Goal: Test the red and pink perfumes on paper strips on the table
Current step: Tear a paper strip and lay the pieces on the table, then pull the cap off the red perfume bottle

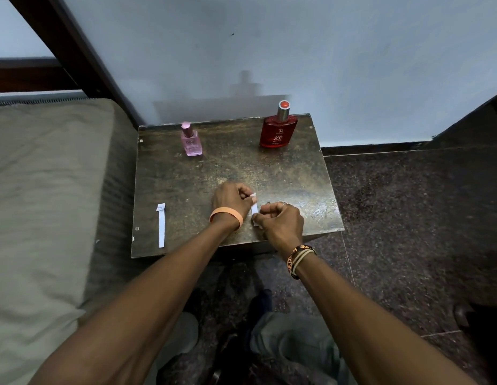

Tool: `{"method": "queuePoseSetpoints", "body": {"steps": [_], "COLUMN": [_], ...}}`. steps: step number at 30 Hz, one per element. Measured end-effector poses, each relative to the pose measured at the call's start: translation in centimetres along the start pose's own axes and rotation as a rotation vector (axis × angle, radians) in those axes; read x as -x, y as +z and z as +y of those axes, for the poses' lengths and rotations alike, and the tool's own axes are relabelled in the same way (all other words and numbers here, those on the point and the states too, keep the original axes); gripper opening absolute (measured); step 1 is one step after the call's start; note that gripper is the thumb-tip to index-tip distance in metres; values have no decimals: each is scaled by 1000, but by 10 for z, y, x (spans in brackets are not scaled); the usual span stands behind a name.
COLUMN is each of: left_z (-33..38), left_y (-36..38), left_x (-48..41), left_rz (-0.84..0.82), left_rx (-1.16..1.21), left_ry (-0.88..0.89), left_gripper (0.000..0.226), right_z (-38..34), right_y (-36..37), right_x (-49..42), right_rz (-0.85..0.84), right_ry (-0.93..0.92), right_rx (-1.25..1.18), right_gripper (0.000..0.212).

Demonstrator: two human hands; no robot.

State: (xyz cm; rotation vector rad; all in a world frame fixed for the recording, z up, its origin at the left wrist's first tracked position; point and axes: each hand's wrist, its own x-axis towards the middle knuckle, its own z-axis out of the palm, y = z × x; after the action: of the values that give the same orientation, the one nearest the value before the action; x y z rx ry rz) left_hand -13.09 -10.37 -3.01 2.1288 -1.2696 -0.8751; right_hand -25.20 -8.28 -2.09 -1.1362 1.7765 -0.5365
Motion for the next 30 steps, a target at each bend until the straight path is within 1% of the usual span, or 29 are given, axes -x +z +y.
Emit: {"method": "queuePoseSetpoints", "body": {"steps": [4,8,11,14,17,19,23,25,27,30], "left_z": [-2,-2,4,18,39,54,75,81,83,81], "left_y": [-1,-9,-20,-29,-34,-35,-29,-24,-18,-14], "left_x": [0,-7,-21,-38,-53,-62,-80,-85,-86,-84], "left_rz": [34,103,162,186,161,134,23,-10,-31,-57], "left_rx": [24,126,156,149,118,97,152,162,220,329], "left_ry": [-22,-29,-7,35,93,118,158,174,192,206], "left_gripper": [23,19,22,28,36,42,54,57,56,56], "right_z": [-4,-12,-29,-50,-69,-81,-101,-106,-109,-111], "right_y": [-2,-17,-31,-41,-47,-48,-48,-48,-46,-47], "right_x": [3,1,-15,-39,-63,-79,-105,-117,-122,-119], "right_rz": [45,132,150,189,191,165,57,22,20,60], "right_ry": [-20,-103,-183,-239,-263,-292,-361,-393,-433,-484], "right_rx": [72,84,99,121,142,157,217,250,292,343], "right_gripper": [23,20,29,44,67,79,90,89,76,56]}}
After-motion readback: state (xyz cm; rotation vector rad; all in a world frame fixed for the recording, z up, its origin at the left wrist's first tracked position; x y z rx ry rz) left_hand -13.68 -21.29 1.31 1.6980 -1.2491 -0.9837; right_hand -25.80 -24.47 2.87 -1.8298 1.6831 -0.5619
